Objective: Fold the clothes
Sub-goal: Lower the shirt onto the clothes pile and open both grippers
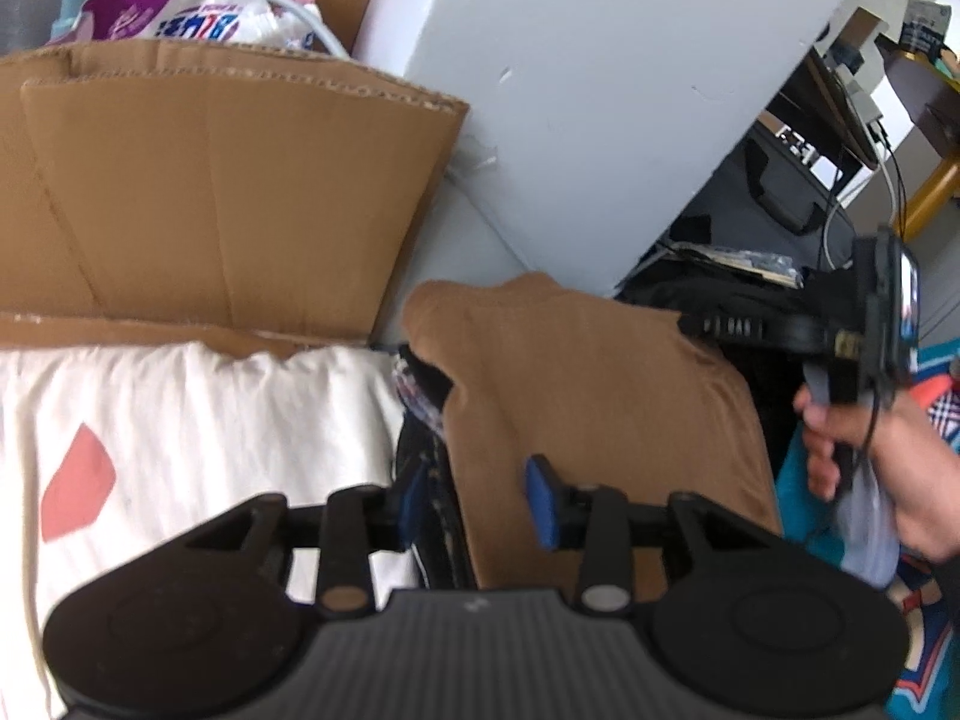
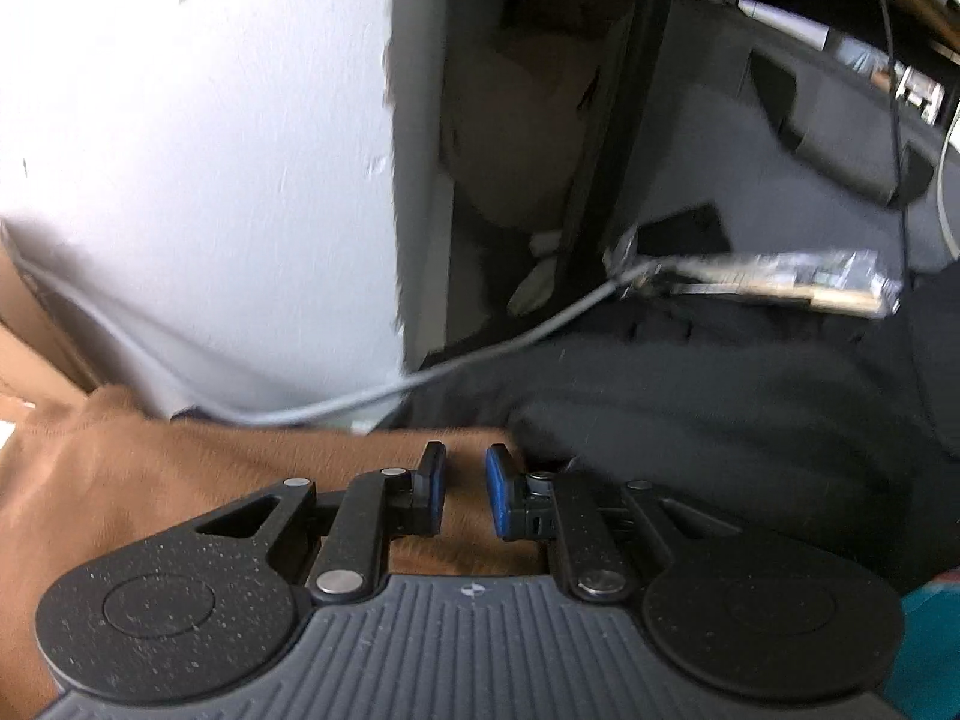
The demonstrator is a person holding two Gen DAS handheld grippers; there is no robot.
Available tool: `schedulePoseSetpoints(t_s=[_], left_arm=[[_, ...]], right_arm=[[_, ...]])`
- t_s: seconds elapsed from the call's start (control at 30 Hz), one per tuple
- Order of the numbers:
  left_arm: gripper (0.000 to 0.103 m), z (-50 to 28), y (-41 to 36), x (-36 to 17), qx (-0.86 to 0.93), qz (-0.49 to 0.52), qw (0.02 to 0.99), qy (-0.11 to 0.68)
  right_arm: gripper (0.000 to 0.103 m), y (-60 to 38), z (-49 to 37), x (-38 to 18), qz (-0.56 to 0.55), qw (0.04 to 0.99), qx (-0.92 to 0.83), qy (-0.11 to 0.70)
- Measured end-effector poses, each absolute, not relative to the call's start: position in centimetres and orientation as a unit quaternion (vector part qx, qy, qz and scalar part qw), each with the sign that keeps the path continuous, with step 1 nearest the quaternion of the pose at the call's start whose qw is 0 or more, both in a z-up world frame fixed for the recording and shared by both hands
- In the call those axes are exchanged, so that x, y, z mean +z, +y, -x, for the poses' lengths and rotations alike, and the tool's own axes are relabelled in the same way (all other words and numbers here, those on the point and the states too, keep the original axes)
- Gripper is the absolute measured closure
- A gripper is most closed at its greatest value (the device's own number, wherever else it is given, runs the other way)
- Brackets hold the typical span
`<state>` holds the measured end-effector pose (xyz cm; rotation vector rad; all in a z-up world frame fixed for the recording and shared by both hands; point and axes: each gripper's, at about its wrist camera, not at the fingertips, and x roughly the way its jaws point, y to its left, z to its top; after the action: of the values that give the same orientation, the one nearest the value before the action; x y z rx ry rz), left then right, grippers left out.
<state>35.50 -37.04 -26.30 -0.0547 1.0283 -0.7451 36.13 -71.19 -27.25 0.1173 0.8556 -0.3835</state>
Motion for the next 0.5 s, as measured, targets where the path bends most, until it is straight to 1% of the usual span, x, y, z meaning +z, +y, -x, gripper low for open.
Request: schedulePoseSetpoints(t_s=[0.2, 0.33, 0.5], left_arm=[[0.060, -33.6, -35.8, -26.9, -0.352, 0.039, 0.799, 0.486], [0.060, -32.7, -35.2, -27.8, -0.358, 0.051, 0.788, 0.498], [0.063, -32.0, -34.3, -28.7, -0.361, 0.076, 0.778, 0.509]], right_arm=[[0.082, -70.7, -33.4, -25.5, -0.075, 0.903, -0.152, 0.395], [0.082, -69.5, -30.7, -25.9, -0.077, 0.908, -0.126, 0.393], [0.082, -67.9, -27.6, -26.8, -0.068, 0.907, -0.117, 0.399]])
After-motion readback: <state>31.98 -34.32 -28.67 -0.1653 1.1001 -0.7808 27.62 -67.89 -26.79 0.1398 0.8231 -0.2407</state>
